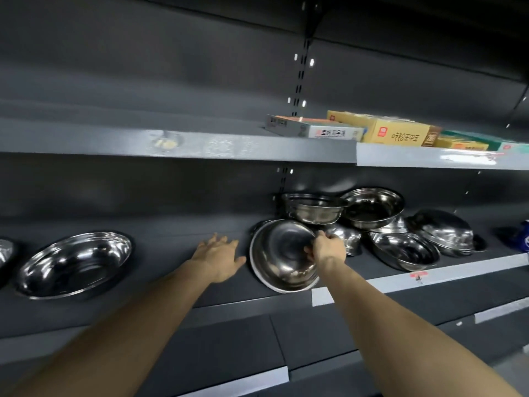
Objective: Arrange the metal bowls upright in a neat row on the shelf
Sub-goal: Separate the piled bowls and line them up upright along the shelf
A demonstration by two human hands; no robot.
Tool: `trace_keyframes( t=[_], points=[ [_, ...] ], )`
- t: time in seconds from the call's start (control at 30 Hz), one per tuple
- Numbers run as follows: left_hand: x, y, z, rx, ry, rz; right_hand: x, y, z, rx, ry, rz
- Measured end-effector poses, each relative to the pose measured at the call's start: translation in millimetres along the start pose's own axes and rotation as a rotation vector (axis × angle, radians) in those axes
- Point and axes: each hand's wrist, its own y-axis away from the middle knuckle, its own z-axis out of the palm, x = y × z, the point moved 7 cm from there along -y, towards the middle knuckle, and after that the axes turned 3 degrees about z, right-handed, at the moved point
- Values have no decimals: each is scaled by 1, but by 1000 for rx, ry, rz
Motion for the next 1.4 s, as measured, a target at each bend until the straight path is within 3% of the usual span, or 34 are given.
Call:
trace_keyframes(
  t=[0.37,0.5,0.9,1.4],
  points=[
    [27,-21,6,-20,-60,-92,-28,-74,-16,28,27,33],
    [12,-17,3,-32,-73,-146,-36,-73,-14,68,84,89],
    [-21,6,-10,-50,-98,-205,-42,-38,-2,186,55,-31],
    [-112,78,-8,-13,-54,-326,1,63,130,-234,-95,69]
  ],
)
